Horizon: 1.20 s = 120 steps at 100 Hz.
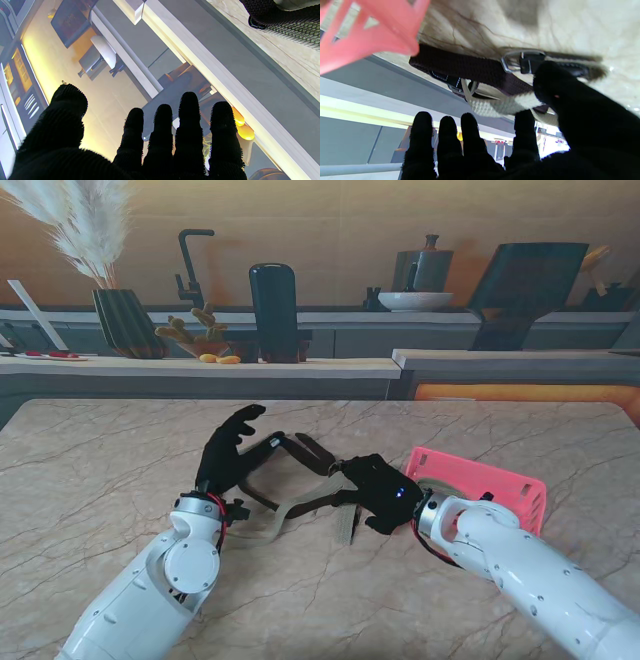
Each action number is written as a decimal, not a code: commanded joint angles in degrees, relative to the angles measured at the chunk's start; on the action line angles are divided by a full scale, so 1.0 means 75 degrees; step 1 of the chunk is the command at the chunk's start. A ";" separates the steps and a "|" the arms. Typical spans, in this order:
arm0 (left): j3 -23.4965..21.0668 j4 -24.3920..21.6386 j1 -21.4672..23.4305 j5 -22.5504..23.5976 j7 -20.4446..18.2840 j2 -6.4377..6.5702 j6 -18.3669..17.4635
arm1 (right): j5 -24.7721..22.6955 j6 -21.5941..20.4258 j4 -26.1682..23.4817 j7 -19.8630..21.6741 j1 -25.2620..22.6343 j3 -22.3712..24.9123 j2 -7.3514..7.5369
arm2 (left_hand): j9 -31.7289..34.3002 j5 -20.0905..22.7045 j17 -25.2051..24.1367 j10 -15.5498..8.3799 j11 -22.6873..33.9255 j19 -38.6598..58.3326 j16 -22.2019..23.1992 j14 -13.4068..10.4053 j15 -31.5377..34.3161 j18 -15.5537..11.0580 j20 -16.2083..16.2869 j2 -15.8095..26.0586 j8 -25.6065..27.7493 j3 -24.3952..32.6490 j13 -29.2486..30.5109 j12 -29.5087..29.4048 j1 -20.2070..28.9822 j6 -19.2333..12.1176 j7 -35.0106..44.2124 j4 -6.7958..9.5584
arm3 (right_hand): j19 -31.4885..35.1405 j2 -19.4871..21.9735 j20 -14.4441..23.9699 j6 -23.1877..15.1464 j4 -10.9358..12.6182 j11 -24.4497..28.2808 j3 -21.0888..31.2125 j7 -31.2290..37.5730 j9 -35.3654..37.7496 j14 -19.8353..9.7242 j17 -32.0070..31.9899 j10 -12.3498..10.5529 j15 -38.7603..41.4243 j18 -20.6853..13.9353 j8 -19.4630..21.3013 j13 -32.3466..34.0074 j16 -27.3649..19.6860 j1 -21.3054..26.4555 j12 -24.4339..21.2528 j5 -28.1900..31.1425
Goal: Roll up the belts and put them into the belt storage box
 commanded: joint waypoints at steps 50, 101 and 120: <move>-0.0025 -0.0042 0.0047 -0.0031 -0.0001 -0.0034 -0.0047 | 0.1393 0.0217 0.1204 -0.0114 0.1025 -0.1442 -0.0461 | 0.0148 0.0117 -0.0091 -0.0163 -0.0015 -0.0005 0.0077 -0.0003 0.0034 -0.0101 0.0136 0.0397 0.0058 -0.0301 -0.0035 0.0059 0.0207 -0.0278 -0.0098 0.0301 | 0.0525 0.4706 -0.0625 -0.0296 -0.0568 0.1135 -0.4550 0.2258 0.0639 -0.0113 0.0179 -0.0410 0.0658 0.0005 -0.1668 0.0361 0.0007 0.2547 0.0410 0.0980; -0.0085 -0.0171 0.0148 0.0080 -0.0126 0.0031 -0.0332 | 0.2110 0.0467 0.0177 0.0311 -0.0152 0.0435 -0.0775 | 0.0192 0.0246 -0.0132 -0.0126 -0.0065 -0.0067 -0.0008 -0.0014 -0.0145 -0.0089 0.0122 0.0409 0.0045 -0.0433 -0.0169 0.0036 0.0206 -0.0296 -0.0117 0.0297 | 0.0845 0.5328 -0.0747 0.0334 -0.0351 0.0962 -0.5868 0.2383 0.4142 -0.0668 0.1473 -0.1479 0.0888 -0.0072 -0.1680 0.2808 0.0178 0.3056 0.0539 0.2059; -0.0064 -0.0207 0.0168 -0.0013 -0.0321 0.0054 -0.0469 | 0.2935 0.0717 -0.0344 0.0470 -0.0547 0.1018 -0.1015 | 0.0182 0.0284 -0.0162 -0.0138 -0.0146 -0.0147 -0.0089 -0.0035 -0.0313 -0.0086 0.0093 0.0369 0.0029 -0.0512 -0.0270 -0.0006 0.0123 -0.0330 -0.0160 0.0281 | 0.0827 0.5388 -0.0673 0.0187 -0.0331 0.0830 -0.5995 0.2318 0.4271 -0.0822 0.1643 -0.1582 0.0872 -0.0149 -0.1703 0.3084 0.0227 0.2993 0.0501 0.2117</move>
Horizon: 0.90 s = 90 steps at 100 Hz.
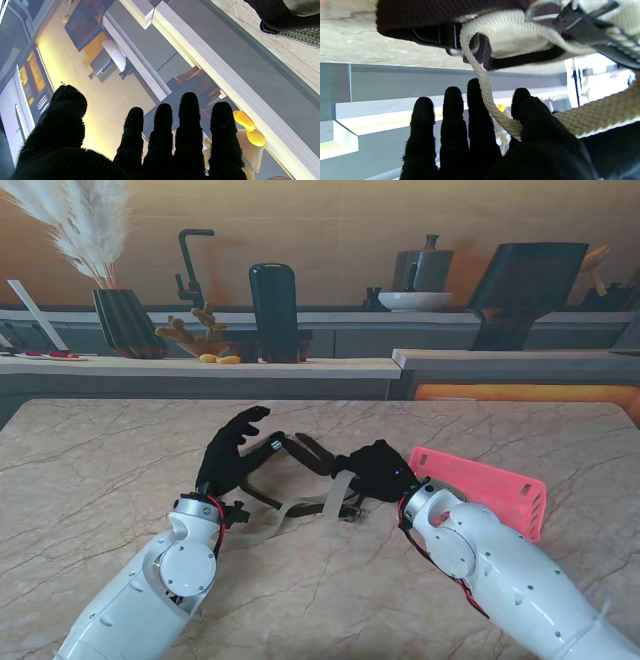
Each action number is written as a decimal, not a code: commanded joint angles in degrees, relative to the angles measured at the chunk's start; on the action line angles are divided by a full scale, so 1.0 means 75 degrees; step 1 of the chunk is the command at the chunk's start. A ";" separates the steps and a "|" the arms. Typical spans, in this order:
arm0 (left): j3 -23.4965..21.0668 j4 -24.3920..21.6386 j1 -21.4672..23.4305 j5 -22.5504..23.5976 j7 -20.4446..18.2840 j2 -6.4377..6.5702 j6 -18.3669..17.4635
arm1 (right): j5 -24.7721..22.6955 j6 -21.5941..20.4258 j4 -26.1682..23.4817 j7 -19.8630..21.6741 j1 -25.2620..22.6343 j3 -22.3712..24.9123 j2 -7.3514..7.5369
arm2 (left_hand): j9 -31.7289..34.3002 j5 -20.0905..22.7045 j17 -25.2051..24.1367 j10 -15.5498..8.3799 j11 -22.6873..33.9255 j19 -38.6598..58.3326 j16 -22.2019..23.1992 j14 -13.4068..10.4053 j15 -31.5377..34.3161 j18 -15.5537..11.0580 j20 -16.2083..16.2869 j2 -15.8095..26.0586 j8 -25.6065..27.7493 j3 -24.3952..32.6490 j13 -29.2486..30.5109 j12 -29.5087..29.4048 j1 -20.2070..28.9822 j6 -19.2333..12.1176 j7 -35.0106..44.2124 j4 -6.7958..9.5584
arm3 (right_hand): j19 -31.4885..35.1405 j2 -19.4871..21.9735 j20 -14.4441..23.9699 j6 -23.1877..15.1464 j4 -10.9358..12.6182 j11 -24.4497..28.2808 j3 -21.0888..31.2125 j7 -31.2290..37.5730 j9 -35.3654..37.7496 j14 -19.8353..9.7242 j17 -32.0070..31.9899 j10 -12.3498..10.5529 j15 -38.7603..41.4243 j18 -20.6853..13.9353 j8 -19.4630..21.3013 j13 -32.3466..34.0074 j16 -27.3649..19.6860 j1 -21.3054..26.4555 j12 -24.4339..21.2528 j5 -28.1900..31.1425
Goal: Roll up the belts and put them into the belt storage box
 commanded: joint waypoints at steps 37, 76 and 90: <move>0.0049 -0.0239 0.0167 -0.0058 -0.0166 0.0016 -0.0372 | 0.2647 0.0791 -0.0909 0.0172 -0.0472 0.0669 -0.0730 | -0.0066 0.0159 -0.0098 -0.0168 -0.0322 -0.0253 -0.0205 -0.0113 -0.0410 -0.0186 0.0059 0.0124 0.0004 -0.0276 -0.0460 -0.0092 -0.0180 -0.0353 -0.0272 0.0249 | -0.0311 0.0374 0.0841 0.0076 0.0036 -0.0407 -0.0163 -0.0309 0.0802 -0.0226 0.0485 -0.0368 -0.0153 -0.0086 0.0315 0.0750 0.0585 0.0161 0.0048 0.0797; 0.0156 -0.0191 0.0108 0.0370 -0.0314 0.0130 -0.0781 | 0.6162 0.1649 -0.1639 0.1481 -0.0731 0.1073 -0.0991 | -0.1551 -0.0940 -0.0511 -0.0199 -0.1029 -0.1744 -0.1020 -0.0459 -0.1687 -0.0870 -0.0507 -0.1475 -0.0643 0.2362 -0.1800 -0.0684 -0.2076 -0.0301 -0.1195 -0.0216 | -0.0499 -0.0298 0.1303 0.0095 -0.0286 -0.0864 0.1021 -0.0732 0.1435 -0.0180 0.0792 -0.0198 -0.0261 0.0023 0.0616 0.1309 0.0837 -0.0377 0.0186 0.1694; 0.0318 -0.0188 0.0061 0.0420 -0.0335 0.0132 -0.0810 | 0.7242 0.2181 -0.1733 0.2077 -0.0732 0.1130 -0.1005 | -0.2238 -0.1271 -0.0794 -0.0038 -0.1204 -0.2299 -0.1423 -0.0506 -0.2038 -0.1149 -0.0895 -0.1537 -0.1488 0.2525 -0.2335 -0.1058 -0.2209 0.0055 -0.1976 -0.0279 | -0.0639 -0.0422 0.1383 0.0235 -0.0301 -0.0957 0.1092 -0.0838 0.1606 -0.0141 0.0815 -0.0113 -0.0326 0.0121 0.0658 0.1411 0.0879 -0.0330 0.0210 0.1993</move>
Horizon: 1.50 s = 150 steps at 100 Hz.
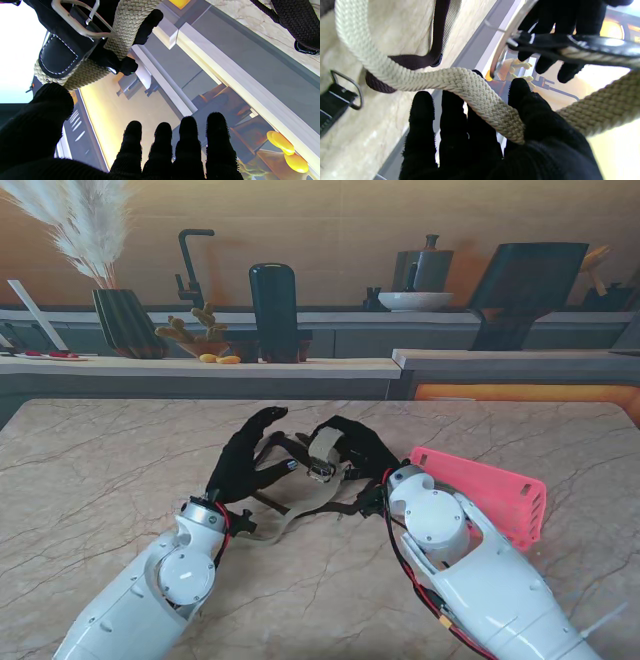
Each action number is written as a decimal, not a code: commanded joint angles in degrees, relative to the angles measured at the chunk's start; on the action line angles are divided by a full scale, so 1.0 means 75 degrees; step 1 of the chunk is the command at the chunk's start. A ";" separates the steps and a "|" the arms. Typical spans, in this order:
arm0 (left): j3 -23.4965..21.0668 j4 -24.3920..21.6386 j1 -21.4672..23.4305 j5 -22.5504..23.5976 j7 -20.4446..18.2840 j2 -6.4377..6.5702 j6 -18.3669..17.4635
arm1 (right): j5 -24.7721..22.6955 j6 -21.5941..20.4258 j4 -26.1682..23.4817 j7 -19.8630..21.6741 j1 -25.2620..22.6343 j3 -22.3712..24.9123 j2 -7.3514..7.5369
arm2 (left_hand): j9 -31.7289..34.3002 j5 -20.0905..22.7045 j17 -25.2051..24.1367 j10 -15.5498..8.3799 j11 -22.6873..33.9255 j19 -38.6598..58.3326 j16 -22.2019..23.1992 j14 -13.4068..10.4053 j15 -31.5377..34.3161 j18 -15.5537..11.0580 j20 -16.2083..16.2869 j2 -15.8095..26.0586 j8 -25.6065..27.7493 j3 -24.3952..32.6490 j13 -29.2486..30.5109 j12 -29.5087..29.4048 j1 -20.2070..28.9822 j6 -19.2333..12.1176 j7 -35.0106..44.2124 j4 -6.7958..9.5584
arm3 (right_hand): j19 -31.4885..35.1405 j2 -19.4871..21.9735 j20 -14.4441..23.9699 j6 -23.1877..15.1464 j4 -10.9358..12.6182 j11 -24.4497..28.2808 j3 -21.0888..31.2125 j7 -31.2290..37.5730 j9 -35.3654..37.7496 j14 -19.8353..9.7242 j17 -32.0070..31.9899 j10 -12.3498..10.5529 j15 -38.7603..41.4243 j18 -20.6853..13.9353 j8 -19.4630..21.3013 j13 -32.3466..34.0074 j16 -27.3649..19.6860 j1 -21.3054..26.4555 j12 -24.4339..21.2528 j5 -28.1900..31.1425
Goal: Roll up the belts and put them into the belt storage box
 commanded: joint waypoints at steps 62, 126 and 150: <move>0.0486 0.0155 -0.0240 -0.0021 -0.0553 0.0034 -0.0334 | 0.2230 0.1286 0.0189 0.1643 0.0310 0.0041 -0.0049 | -0.0598 -0.0239 -0.0411 -0.0250 -0.0476 -0.1028 -0.0770 -0.0387 -0.0432 -0.0565 -0.0708 -0.0847 -0.0590 0.1056 -0.0635 -0.0592 -0.0597 -0.0843 -0.1084 -0.0464 | -0.0638 -0.0118 0.0697 0.0453 -0.0104 -0.0081 0.0568 -0.0335 0.0584 0.0022 0.0120 0.0257 -0.0068 0.0247 0.0654 0.0453 0.0427 0.0103 0.0381 0.1142; 0.0669 0.0021 -0.0168 -0.0695 -0.0670 -0.0100 -0.0264 | 0.2070 0.0868 0.0497 0.3136 0.0633 -0.0293 0.0304 | 0.1340 0.1791 0.0016 -0.0578 0.0364 -0.0204 -0.0608 -0.0480 0.0085 -0.0239 -0.0577 0.0336 0.0785 0.0383 0.0311 -0.0188 0.1037 -0.1639 0.1975 -0.0232 | -0.0881 -0.0106 0.0968 0.0530 0.0022 -0.0083 0.0345 -0.0614 0.0567 0.0080 0.0147 0.0285 -0.0096 0.0306 0.0962 0.0460 0.0572 0.0269 0.0459 0.1244; 0.0656 -0.0131 -0.0070 -0.1181 -0.0912 -0.0127 -0.0181 | 0.1436 0.0089 0.0587 0.3162 0.0715 -0.0544 0.0420 | 0.1905 0.2439 0.0140 -0.0629 0.0370 0.0072 -0.0525 -0.0465 0.0159 -0.0131 -0.0546 0.0785 0.1126 -0.0668 0.0672 -0.0059 0.1974 -0.1793 0.2285 -0.0375 | -0.0969 -0.0081 0.1052 0.0032 -0.0030 -0.0174 0.0057 -0.0604 0.0552 0.0051 0.0161 0.0156 -0.0160 0.0271 0.1016 0.0444 0.0582 0.0306 0.0449 0.1061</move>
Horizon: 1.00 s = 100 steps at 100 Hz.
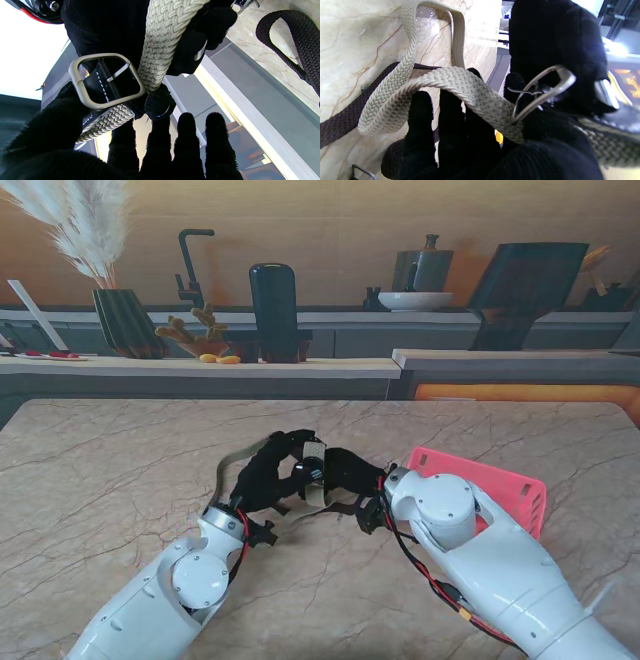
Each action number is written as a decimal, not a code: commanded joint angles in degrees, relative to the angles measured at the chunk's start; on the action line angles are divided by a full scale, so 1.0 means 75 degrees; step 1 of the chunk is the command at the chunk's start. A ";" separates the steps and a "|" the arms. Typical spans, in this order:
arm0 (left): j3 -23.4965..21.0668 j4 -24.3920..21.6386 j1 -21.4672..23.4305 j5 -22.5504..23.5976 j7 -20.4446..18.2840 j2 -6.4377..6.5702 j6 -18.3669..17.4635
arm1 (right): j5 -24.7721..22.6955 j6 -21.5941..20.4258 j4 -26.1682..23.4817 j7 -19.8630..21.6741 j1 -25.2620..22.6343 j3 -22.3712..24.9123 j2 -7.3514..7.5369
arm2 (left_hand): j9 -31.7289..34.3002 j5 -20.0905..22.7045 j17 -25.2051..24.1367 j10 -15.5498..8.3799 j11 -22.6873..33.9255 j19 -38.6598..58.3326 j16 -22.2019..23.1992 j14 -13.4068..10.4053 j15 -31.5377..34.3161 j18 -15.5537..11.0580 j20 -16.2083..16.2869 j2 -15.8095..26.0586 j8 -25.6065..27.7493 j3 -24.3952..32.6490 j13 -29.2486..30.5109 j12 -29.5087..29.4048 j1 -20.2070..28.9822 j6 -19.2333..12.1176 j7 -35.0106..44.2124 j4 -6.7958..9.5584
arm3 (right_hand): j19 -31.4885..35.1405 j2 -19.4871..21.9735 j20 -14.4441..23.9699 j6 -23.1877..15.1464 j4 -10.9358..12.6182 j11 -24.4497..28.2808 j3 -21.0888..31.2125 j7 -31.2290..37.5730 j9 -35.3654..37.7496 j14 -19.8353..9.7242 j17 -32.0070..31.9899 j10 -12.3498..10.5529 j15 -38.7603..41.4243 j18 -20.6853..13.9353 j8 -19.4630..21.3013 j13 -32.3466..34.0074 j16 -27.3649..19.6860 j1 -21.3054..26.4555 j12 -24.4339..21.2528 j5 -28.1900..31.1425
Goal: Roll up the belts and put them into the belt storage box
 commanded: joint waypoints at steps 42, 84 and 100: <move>-0.0051 -0.0577 0.0355 -0.0999 -0.0241 -0.0149 0.0641 | -0.0784 -0.0342 -0.0066 -0.0357 -0.0046 -0.0166 0.0042 | 0.1879 0.0635 0.0523 -0.0415 0.0695 0.1296 0.0468 -0.0289 0.0869 0.0266 0.0404 0.2047 0.1306 -0.3636 0.1436 0.0474 0.4761 0.0552 0.2718 0.0090 | -0.0320 0.0077 0.0274 -0.0702 0.0060 0.0100 -0.0493 0.0334 0.0186 -0.0051 0.0131 0.0064 0.0259 0.0180 -0.0117 0.0329 0.0280 0.0311 0.0169 -0.0129; -0.0123 -0.0872 0.0547 -0.1764 -0.0557 -0.0167 0.0743 | -0.1847 -0.0481 0.0191 -0.0689 0.0074 -0.0273 0.0095 | 0.2278 0.0392 0.0860 0.0282 0.0910 0.1655 0.0584 0.0253 0.1394 0.0284 0.0544 0.2084 0.1879 -0.3705 0.2048 0.0468 0.5061 0.1209 0.2662 0.0140 | -0.0050 -0.3692 0.0193 0.0596 0.0119 0.0335 0.4267 -0.1565 -0.1583 -0.0178 0.0315 0.0068 0.0521 0.0044 0.1004 0.0204 0.0397 -0.1960 0.0003 -0.1373; -0.0182 -0.0984 0.0629 -0.1928 -0.0455 -0.0206 0.0855 | -0.2645 -0.0808 0.0175 -0.1278 -0.0021 -0.0298 0.0086 | 0.2551 -0.0075 0.1114 0.0467 0.1170 0.1910 0.0552 0.0462 0.1817 0.0213 0.0626 0.2173 0.1900 -0.3643 0.2319 0.0374 0.5196 0.1379 0.2927 0.0163 | 0.0042 -0.4018 0.0193 0.0758 -0.0016 0.0369 0.4045 -0.1677 -0.2073 -0.0151 0.0329 0.0142 0.0644 -0.0006 0.1085 0.0161 0.0451 -0.2290 -0.0008 -0.1757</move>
